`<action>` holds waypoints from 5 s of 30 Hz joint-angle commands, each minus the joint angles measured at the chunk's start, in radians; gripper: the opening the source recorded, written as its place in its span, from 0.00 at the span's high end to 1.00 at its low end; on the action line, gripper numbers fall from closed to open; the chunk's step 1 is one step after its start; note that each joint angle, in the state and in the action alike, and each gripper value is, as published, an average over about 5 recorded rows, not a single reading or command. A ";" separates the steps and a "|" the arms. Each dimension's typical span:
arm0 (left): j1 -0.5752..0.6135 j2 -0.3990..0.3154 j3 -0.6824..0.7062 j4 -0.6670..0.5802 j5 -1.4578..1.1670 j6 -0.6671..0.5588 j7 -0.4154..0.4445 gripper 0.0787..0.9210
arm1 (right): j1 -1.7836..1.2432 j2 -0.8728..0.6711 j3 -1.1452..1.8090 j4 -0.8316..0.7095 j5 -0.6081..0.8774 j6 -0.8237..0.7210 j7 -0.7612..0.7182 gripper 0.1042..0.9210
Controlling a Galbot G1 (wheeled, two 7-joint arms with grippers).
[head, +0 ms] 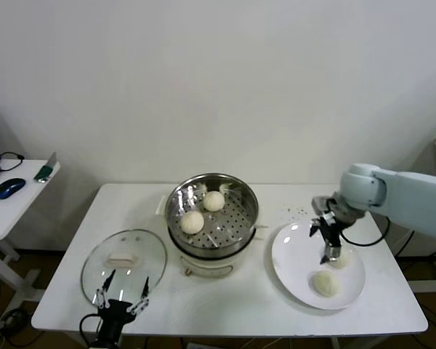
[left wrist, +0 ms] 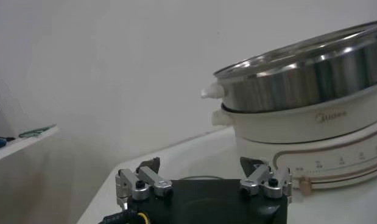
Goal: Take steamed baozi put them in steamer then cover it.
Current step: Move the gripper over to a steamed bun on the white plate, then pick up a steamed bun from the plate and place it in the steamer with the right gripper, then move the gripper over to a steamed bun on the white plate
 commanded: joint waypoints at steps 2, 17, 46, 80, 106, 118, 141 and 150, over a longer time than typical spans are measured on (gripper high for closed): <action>0.012 -0.013 -0.007 0.008 0.012 -0.004 -0.001 0.12 | -0.245 -0.095 0.129 -0.001 -0.144 0.009 -0.007 0.12; 0.005 -0.019 -0.013 0.021 0.019 -0.001 -0.002 0.12 | -0.346 -0.012 0.203 -0.079 -0.168 0.011 0.010 0.12; 0.004 -0.011 -0.006 0.018 0.034 0.003 -0.003 0.12 | 0.166 0.185 -0.028 -0.151 -0.210 0.447 -0.107 0.31; 0.021 0.008 -0.005 0.014 0.049 0.005 0.001 0.12 | 0.091 0.847 0.093 -0.252 -0.513 0.997 -0.134 0.31; -0.013 0.010 -0.008 0.027 0.021 0.023 0.002 0.12 | 0.042 0.838 0.057 -0.232 -0.463 0.939 -0.184 0.25; -0.017 0.012 0.000 0.023 0.027 0.027 0.001 0.12 | 0.074 0.798 0.144 -0.257 -0.546 0.970 -0.165 0.12; -0.010 0.044 0.005 0.007 0.012 0.035 -0.004 0.12 | 0.216 0.103 -0.026 -0.126 0.065 0.081 0.000 0.12; -0.015 0.028 0.001 -0.004 0.003 0.047 -0.003 0.12 | -0.057 -0.055 0.075 -0.156 -0.142 0.101 -0.051 0.12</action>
